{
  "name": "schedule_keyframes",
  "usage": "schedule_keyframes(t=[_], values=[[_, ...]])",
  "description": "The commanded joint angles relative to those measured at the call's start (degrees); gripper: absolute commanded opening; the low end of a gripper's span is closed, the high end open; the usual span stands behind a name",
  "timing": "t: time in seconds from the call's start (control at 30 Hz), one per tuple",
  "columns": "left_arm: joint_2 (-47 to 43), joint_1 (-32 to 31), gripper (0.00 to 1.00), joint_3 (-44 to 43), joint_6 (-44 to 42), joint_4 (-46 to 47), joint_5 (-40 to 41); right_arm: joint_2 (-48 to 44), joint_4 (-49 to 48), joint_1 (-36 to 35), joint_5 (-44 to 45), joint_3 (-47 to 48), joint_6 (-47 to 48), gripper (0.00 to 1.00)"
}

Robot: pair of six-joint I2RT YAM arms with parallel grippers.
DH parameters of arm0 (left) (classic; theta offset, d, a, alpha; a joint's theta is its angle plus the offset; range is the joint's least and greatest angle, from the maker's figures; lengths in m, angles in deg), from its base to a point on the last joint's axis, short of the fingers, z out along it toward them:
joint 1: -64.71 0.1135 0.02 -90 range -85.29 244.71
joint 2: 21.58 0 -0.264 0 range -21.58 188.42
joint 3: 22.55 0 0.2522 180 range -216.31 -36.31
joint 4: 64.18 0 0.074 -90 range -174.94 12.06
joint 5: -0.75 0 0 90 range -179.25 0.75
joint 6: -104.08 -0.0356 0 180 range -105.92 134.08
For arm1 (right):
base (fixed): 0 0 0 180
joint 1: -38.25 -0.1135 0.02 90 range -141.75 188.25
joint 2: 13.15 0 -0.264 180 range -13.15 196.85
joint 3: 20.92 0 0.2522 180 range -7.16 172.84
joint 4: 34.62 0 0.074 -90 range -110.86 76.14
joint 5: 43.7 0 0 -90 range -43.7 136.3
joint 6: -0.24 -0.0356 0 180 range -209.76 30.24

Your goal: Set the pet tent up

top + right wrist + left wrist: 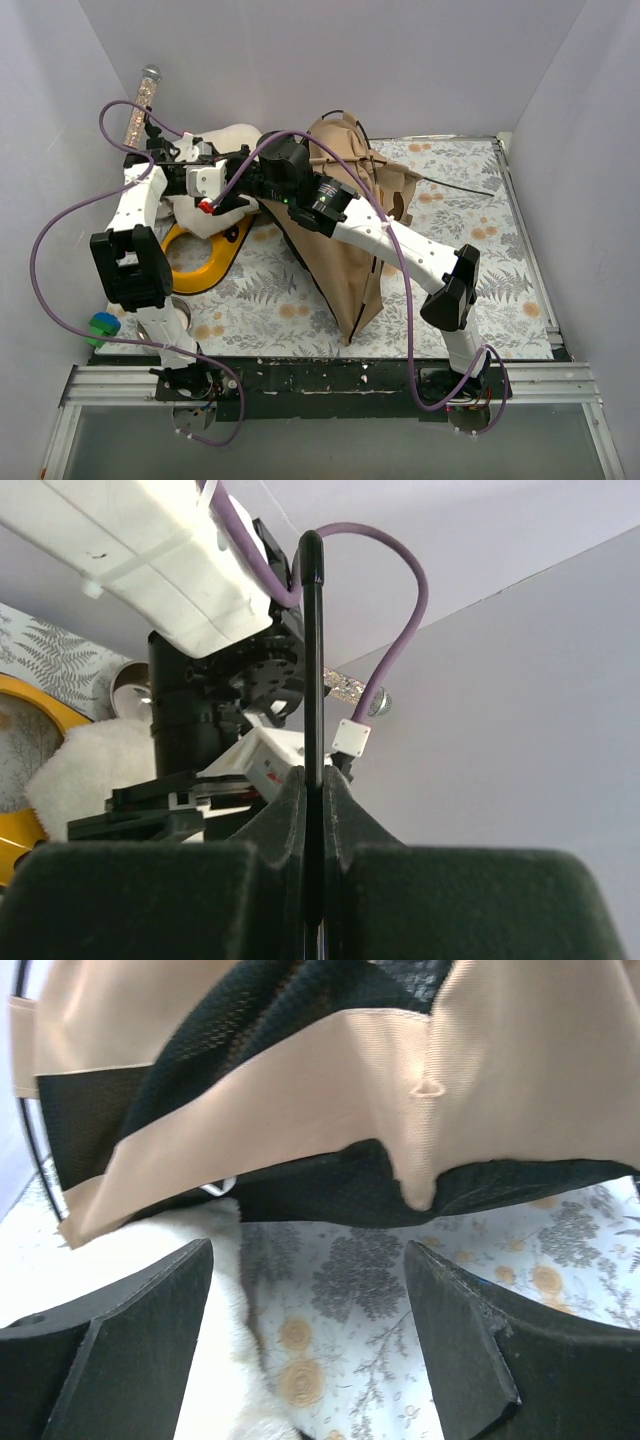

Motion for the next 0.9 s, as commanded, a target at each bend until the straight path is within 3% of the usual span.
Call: schedule_keyframes(t=[0.0, 0.13, 0.23, 0.67, 0.8, 0.87], values=[[-2.5, -2.3, 0.75, 0.9, -6.9, -12.3, -16.7, -4.6, -7.0, -0.3, 0.8, -0.6, -0.6, 0.01], [-5.0, -2.2, 0.78, 4.4, -7.3, -12.3, -16.7, -4.8, -7.2, -0.3, 1.1, -0.7, -0.6, 0.01], [-5.0, -2.4, 0.78, 3.1, -3.6, -12.3, -16.7, -4.9, -7.2, -0.2, 0.9, -1.1, -0.6, 0.01], [-7.3, -4.4, 0.74, 0.4, -2.7, -12.2, -17.0, -5.0, -7.2, -0.1, 0.6, -1.0, -0.6, 0.01], [-6.8, -4.8, 0.62, -2.4, -2.3, -12.2, -17.0, -5.2, -7.2, -0.2, 0.6, -1.4, -0.9, 0.01], [-6.9, -5.2, 0.49, -3.1, -2.0, -12.2, -17.0, -5.5, -7.2, -0.1, 0.7, -1.7, -0.9, 0.01]])
